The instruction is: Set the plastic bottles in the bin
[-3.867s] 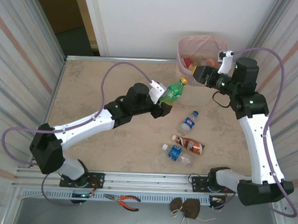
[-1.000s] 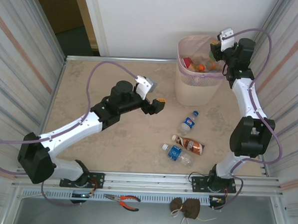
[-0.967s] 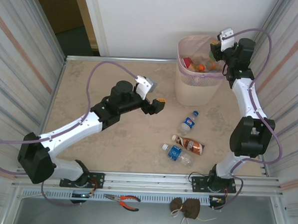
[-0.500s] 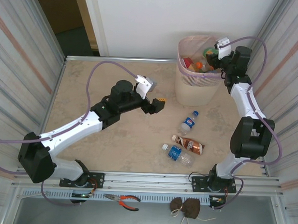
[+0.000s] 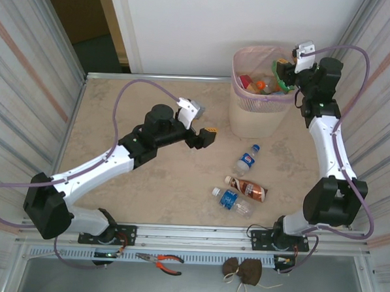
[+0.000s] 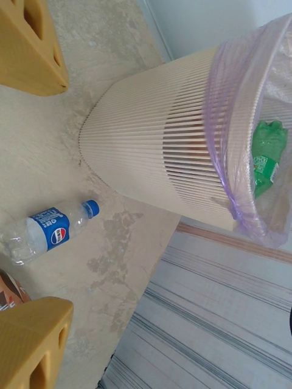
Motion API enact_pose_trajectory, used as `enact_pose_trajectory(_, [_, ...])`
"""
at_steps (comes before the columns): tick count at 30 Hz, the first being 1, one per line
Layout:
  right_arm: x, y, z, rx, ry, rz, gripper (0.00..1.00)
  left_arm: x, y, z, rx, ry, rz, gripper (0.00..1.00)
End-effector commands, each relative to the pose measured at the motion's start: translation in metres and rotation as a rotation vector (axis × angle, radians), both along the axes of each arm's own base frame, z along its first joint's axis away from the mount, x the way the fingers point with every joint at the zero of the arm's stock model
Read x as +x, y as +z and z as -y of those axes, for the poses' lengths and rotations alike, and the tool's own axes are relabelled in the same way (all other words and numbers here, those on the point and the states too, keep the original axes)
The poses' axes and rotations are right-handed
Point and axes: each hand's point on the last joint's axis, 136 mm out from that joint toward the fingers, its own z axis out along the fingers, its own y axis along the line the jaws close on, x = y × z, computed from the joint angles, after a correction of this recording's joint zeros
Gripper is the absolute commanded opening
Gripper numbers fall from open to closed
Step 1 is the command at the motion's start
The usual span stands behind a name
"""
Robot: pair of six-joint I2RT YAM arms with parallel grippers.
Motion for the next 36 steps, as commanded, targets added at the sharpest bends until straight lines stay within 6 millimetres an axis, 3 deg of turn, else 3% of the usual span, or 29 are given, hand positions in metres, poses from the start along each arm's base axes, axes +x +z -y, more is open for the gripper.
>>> enact_pose_trajectory(1, [-0.006,0.011,0.003,0.099,-0.039,-0.051,0.42,-0.003,0.018,-0.003,-0.035,-0.006,0.016,0.85])
enact_pose_trajectory(11, [-0.036,0.0,0.015,0.343,-0.177,-0.262,0.39,-0.004,-0.011,0.004,0.044,-0.043,-0.06,0.83])
enact_pose_trajectory(22, [-0.113,-0.036,0.003,0.522,-0.259,-0.508,0.41,-0.008,-0.028,0.005,0.067,-0.063,-0.098,0.82])
enact_pose_trajectory(28, [-0.154,-0.078,-0.021,0.513,-0.276,-0.673,0.41,-0.009,-0.027,-0.001,0.071,-0.044,-0.09,0.82])
enact_pose_trajectory(36, [-0.203,-0.137,-0.091,0.224,-0.078,-0.863,0.42,-0.007,-0.029,-0.027,0.048,0.002,-0.145,0.82])
